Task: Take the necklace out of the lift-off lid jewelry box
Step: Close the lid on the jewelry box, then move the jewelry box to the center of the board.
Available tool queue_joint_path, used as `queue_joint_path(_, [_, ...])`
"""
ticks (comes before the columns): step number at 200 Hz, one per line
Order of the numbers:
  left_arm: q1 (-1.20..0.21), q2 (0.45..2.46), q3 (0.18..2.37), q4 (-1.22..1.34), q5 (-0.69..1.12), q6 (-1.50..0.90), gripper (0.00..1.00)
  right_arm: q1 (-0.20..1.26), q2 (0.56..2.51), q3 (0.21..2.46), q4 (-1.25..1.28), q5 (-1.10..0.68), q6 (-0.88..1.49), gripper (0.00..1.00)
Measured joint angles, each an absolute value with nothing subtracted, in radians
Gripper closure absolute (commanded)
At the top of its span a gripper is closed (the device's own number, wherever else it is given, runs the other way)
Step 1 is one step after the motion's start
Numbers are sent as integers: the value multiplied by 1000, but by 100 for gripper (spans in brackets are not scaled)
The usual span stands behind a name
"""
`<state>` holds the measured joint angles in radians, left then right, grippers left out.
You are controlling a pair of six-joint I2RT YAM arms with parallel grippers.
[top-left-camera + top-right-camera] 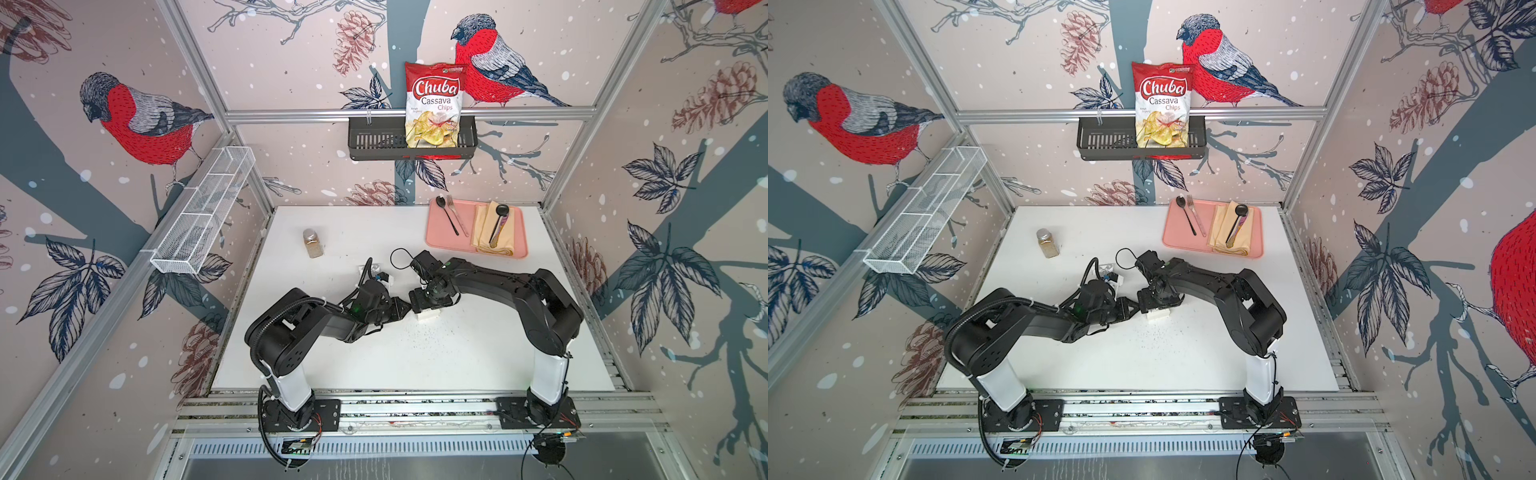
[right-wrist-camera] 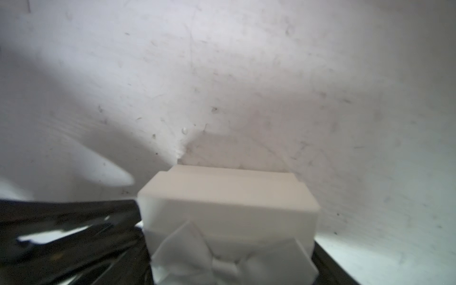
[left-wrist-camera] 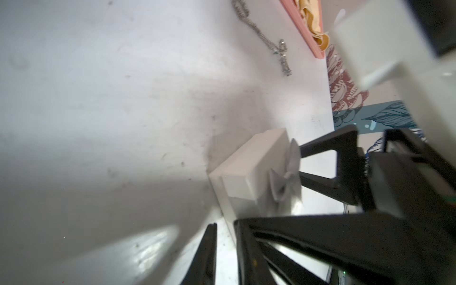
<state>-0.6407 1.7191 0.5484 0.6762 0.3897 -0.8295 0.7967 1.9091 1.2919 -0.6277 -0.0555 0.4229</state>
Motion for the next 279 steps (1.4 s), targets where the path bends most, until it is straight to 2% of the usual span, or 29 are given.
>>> queue_joint_path(29, [-632,1683,540,669,389,-807,77,796,1870,1311,-643,-50,426,15])
queue_joint_path(51, [-624,1670,531,667,389,-802,77,796,1845,1313,-650,-52,426,17])
queue_joint_path(65, [-624,1665,527,664,389,-794,78,796,1825,1312,-660,-52,428,26])
queue_joint_path(93, [-623,1667,519,666,390,-794,83,799,1803,1310,-657,-53,445,60])
queue_joint_path(104, [-623,1677,517,672,393,-802,84,805,1804,1306,-655,-54,448,65])
queue_joint_path(185, [-657,1798,596,692,414,-850,87,818,1834,1246,-583,-72,451,64])
queue_joint_path(238, [-678,1875,685,691,408,-866,88,760,1797,1193,-532,-71,443,61])
queue_joint_path(279, [-722,1984,836,685,415,-868,88,657,1747,1132,-510,-62,410,60])
